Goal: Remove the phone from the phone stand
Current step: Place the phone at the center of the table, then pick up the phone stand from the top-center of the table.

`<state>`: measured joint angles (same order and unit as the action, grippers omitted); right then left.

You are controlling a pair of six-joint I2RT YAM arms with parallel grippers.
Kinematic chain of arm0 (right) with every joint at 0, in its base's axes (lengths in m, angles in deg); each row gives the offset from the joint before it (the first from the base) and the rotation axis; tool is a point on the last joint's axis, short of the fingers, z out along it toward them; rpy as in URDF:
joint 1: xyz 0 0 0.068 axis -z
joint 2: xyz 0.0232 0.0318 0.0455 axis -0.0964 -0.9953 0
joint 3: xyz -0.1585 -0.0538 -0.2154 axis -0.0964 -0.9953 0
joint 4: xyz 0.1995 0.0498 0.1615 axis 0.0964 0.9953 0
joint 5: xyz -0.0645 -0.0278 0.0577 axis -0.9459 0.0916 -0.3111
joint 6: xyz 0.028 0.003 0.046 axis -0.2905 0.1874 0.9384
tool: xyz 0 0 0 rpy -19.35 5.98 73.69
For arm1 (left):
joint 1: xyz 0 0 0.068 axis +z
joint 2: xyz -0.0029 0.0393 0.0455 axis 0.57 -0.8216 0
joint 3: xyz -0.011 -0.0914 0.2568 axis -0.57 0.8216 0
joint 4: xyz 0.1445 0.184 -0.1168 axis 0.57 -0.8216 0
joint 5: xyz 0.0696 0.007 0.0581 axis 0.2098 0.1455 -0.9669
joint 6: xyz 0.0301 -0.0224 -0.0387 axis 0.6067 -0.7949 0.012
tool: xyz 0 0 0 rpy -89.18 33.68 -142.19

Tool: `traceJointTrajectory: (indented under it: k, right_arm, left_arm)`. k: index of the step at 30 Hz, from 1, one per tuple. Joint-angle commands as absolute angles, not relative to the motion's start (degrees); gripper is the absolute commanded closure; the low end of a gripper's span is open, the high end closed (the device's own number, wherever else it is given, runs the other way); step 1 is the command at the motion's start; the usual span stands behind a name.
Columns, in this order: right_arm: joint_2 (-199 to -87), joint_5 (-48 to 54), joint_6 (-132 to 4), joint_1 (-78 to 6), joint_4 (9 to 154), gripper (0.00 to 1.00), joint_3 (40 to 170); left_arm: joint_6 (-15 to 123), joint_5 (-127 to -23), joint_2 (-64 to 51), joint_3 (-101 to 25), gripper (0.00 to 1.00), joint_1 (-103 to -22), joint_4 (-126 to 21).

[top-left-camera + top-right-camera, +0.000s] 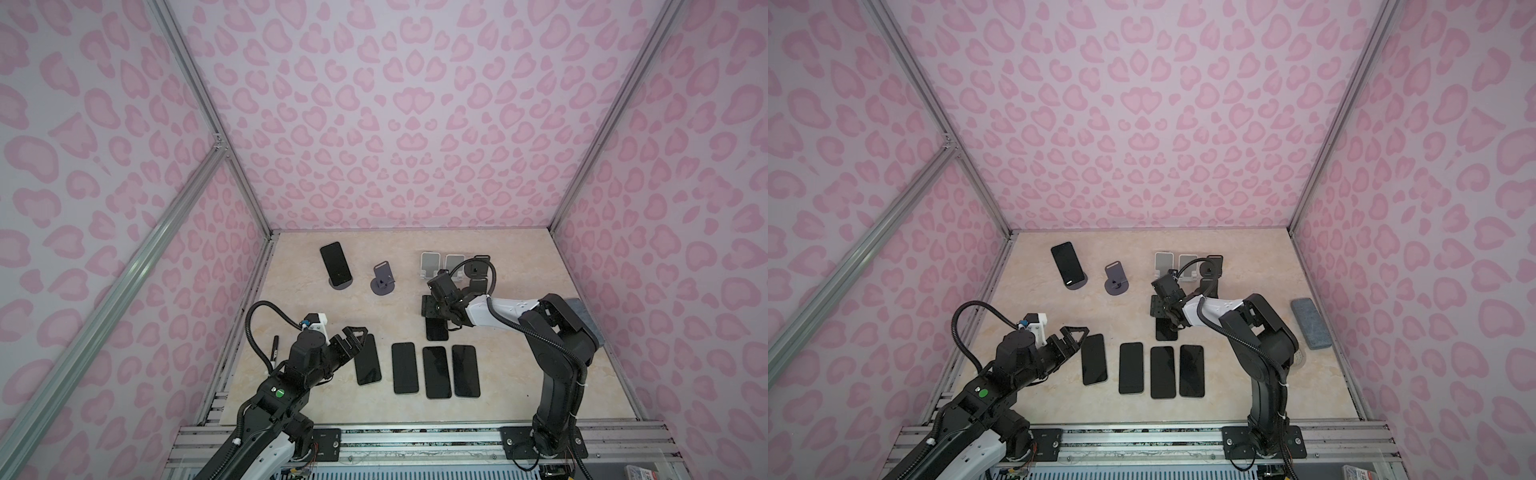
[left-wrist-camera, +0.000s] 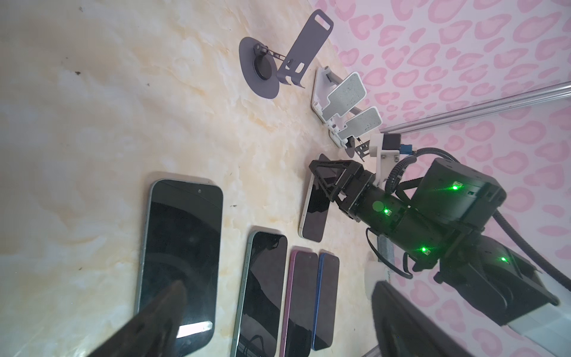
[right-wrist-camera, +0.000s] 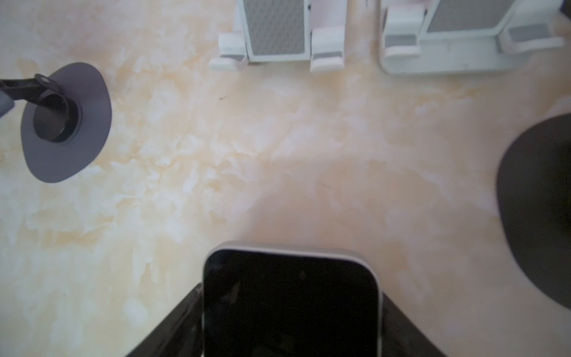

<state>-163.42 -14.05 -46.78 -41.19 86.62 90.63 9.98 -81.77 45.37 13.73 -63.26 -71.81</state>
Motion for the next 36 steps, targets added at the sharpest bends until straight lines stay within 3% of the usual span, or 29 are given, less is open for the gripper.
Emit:
traceJointTrajectory:
  k: [1, 16, 24, 36]
  right_arm:
    - [-163.33, -13.42, -47.13, -40.87, 89.07, 0.21, 90.59]
    - [-155.86, -11.84, -49.52, -40.65, 91.05, 0.19, 91.84]
    - [-151.75, -7.61, -57.06, -43.66, 91.81, 0.14, 94.62]
    - [-158.45, -5.72, -70.36, -50.62, 93.54, 0.03, 107.72]
  left_arm:
    - [8.47, -82.56, 45.44, 14.33, 0.03, -63.4, -69.5]
    - [9.18, -83.58, 46.06, 13.6, 0.03, -63.84, -70.33]
    - [9.6, -85.57, 50.56, 14.09, 0.03, -63.84, -73.97]
    - [9.42, -89.5, 55.58, 13.86, 0.03, -63.84, -79.51]
